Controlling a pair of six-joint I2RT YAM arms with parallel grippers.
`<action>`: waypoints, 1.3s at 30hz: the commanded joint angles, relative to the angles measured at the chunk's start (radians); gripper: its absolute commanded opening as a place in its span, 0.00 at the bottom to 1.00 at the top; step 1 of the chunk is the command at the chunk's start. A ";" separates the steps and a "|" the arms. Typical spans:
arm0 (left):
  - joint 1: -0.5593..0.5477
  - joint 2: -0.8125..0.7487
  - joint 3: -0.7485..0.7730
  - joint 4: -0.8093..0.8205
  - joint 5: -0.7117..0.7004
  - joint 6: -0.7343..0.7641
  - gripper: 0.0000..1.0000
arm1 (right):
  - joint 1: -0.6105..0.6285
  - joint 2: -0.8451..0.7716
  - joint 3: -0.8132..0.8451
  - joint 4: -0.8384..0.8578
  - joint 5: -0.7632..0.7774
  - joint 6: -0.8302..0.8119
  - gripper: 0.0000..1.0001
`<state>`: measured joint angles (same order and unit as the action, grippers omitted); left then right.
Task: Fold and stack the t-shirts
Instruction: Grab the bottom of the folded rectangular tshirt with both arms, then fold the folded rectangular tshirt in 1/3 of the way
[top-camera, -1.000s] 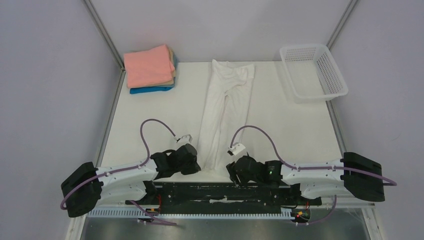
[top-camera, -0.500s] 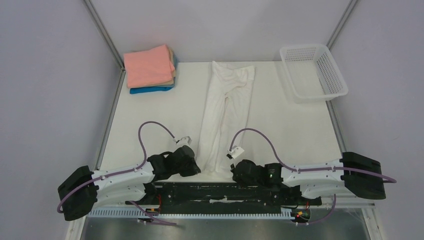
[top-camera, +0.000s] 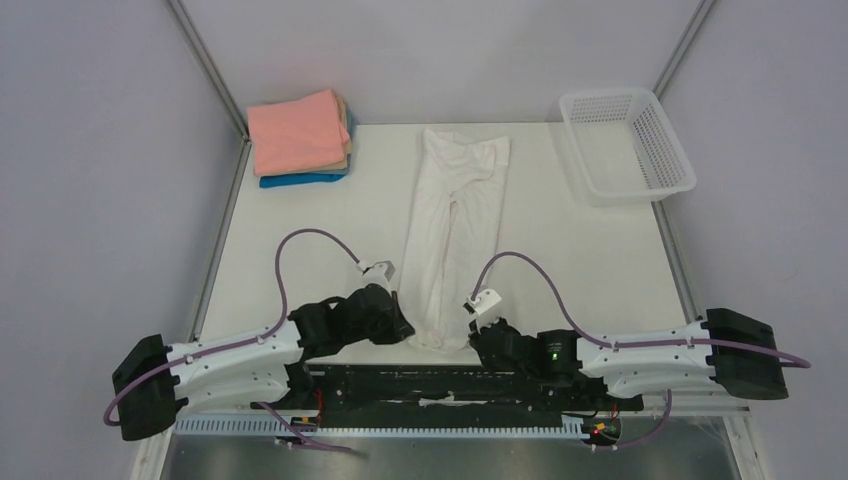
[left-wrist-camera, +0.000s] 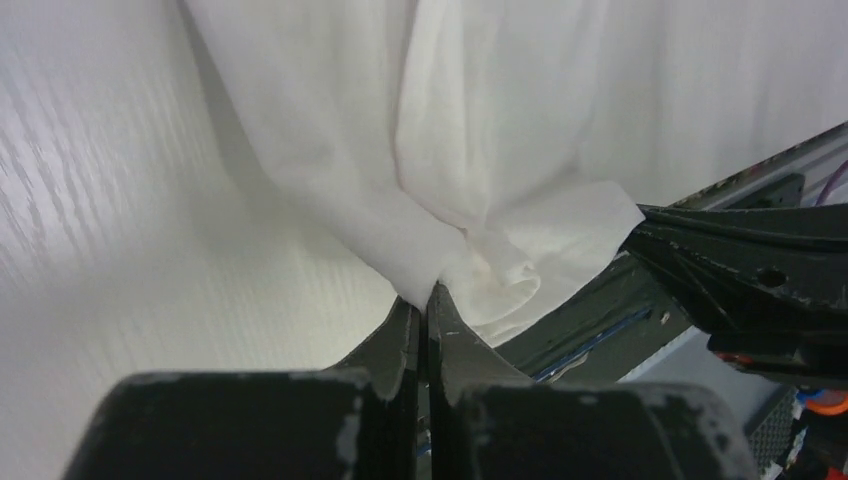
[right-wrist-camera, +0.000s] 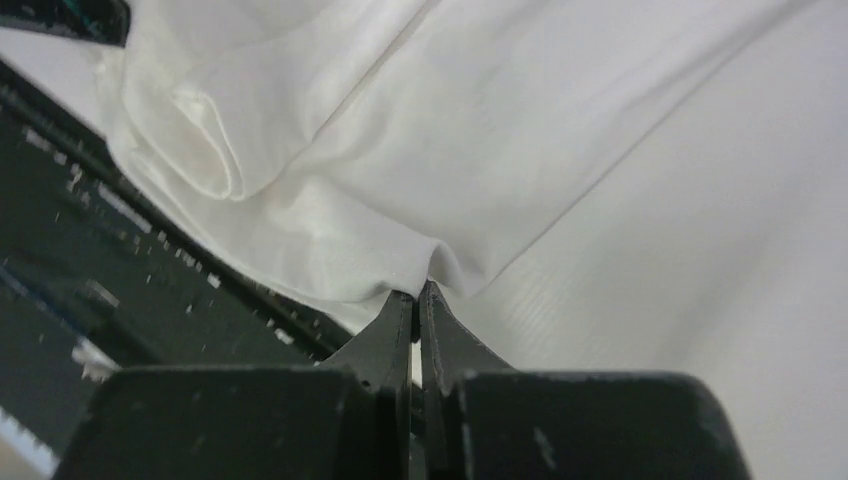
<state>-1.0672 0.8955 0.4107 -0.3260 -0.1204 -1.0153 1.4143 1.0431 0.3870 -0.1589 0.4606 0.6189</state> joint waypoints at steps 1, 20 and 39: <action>0.039 0.091 0.172 0.023 -0.132 0.103 0.02 | -0.016 -0.039 0.088 0.004 0.344 0.001 0.00; 0.387 0.578 0.596 0.163 -0.041 0.333 0.02 | -0.524 0.156 0.169 0.465 0.120 -0.325 0.00; 0.536 1.023 0.922 0.171 0.128 0.429 0.02 | -0.812 0.486 0.298 0.642 -0.117 -0.349 0.02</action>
<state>-0.5472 1.8473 1.2636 -0.2001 -0.0391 -0.6422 0.6342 1.4796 0.6266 0.4007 0.3874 0.2699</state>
